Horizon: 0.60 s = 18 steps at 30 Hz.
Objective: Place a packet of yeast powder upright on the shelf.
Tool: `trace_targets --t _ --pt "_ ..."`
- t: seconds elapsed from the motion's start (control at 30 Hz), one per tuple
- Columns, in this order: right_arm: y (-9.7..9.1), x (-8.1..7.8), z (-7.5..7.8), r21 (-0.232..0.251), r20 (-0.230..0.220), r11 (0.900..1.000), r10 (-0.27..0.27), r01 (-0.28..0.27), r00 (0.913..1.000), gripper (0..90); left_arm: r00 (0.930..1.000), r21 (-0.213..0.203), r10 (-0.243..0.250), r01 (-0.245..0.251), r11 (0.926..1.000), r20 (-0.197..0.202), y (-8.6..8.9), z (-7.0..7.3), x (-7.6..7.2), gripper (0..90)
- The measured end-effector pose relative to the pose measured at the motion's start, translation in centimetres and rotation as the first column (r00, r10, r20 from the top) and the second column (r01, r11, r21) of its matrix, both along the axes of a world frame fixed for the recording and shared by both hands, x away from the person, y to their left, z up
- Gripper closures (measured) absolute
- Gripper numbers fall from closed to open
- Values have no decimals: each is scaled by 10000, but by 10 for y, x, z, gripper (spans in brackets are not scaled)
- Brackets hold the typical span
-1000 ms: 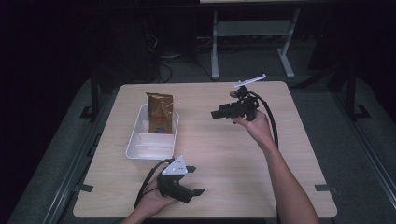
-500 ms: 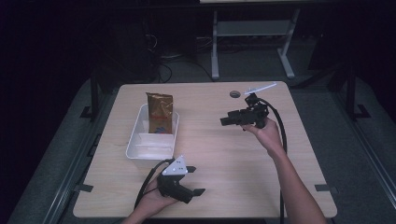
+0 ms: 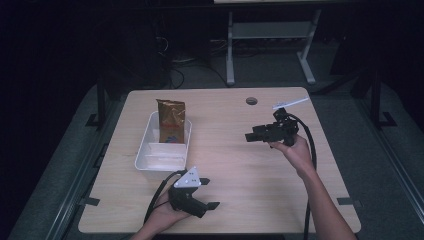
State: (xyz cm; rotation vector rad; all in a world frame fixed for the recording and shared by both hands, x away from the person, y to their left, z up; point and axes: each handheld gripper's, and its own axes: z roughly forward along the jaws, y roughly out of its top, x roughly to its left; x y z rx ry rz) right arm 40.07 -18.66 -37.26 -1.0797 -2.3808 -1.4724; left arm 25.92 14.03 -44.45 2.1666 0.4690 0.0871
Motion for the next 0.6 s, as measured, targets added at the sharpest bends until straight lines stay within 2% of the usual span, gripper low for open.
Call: trace_targets --t 0.6 --pt "-23 -20 -10 196 -19 9996 -220 220 9998 331 10000 1 2 -2 10000 1 1 0 0 180"
